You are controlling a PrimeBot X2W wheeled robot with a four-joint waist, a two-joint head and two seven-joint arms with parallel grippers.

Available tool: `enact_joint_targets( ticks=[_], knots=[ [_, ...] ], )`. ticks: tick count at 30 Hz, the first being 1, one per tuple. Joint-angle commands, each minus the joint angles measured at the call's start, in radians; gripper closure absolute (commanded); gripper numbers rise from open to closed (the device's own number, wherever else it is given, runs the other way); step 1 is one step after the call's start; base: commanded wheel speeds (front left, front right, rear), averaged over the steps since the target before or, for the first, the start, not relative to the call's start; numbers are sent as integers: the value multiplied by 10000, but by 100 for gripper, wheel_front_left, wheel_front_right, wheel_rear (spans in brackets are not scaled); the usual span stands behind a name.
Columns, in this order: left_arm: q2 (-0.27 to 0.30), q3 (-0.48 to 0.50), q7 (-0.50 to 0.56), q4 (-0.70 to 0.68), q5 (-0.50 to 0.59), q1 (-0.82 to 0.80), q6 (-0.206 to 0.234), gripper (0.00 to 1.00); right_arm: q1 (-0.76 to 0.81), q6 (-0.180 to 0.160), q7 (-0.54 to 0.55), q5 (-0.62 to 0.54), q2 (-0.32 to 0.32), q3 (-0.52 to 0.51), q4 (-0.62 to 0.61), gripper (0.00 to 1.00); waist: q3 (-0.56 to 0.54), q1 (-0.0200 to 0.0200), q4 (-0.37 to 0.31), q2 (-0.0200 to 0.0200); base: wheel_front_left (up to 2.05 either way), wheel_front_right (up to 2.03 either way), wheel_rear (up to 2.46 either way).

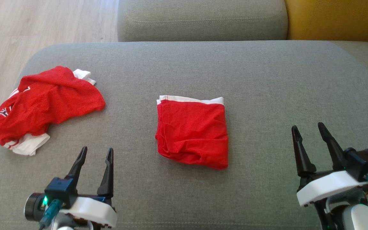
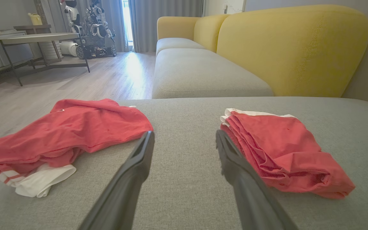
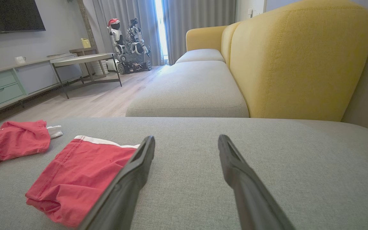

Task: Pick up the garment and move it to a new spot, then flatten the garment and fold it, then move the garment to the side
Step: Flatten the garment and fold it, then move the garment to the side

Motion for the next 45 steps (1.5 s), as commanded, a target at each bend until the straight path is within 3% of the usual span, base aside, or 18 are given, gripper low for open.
enact_joint_targets(
  ticks=[1,29,38,45],
  knots=[
    [169,294,-50,-388,-77,-360,48,0,-124,-7,20,89,-21,273,-399,0,12,0,-5,-1,0,0,0],
    [264,177,-158,-438,-237,-644,229,0,-249,-7,84,4,20,305,-368,0,275,0,73,-1,0,0,0],
    [144,-69,-296,-540,-215,-1577,69,0,-1128,-7,204,-42,-41,629,51,0,1562,0,730,-1,0,0,0],
    [-119,-289,-440,-256,-211,-2434,-94,0,-2019,-7,221,71,58,1331,1413,0,2439,0,1344,-1,0,0,0]
  ],
)
